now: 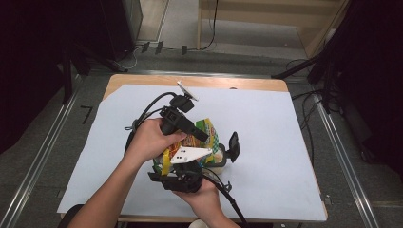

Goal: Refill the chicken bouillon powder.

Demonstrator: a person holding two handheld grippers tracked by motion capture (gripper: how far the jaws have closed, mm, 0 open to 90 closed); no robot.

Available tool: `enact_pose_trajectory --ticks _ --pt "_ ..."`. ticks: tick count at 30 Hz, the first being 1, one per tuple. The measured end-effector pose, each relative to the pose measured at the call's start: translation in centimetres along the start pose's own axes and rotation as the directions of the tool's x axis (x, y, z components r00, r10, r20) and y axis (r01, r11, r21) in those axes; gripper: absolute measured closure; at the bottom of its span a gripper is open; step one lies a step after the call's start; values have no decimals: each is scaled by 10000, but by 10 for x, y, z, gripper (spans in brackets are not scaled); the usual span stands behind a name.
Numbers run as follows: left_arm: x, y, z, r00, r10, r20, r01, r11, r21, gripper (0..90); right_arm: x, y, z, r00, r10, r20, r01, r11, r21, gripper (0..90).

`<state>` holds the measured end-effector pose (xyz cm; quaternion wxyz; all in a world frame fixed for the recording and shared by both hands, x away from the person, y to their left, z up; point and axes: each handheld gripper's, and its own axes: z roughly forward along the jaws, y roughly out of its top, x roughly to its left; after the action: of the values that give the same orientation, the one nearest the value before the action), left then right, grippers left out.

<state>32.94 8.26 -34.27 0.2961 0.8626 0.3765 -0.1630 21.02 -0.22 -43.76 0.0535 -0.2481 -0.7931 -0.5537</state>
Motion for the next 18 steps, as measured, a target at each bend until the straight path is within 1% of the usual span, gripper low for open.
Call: enact_pose_trajectory --ticks 6,11,15,17,18 --pt "1 1 0 10000 -52 48 52 10000 14 694 0 0 0 9999 114 -27 -114 9999 43 726" --pt "2 1 -1 9999 -99 111 99 9999 -36 694 0 2 -1 10000 71 16 -71 10000 67 725" --pt "0 1 -3 10000 5 44 -5 10000 -37 693 2 2 0 9999 119 12 -119 9999 -8 724" --pt "-5 1 -2 9998 132 125 -132 9999 -20 695 2 1 1 9999 140 -3 -140 9999 -93 723" --pt "-6 1 -1 9998 153 83 -153 9999 -2 695 2 0 2 9999 158 -21 -159 9998 -111 723"
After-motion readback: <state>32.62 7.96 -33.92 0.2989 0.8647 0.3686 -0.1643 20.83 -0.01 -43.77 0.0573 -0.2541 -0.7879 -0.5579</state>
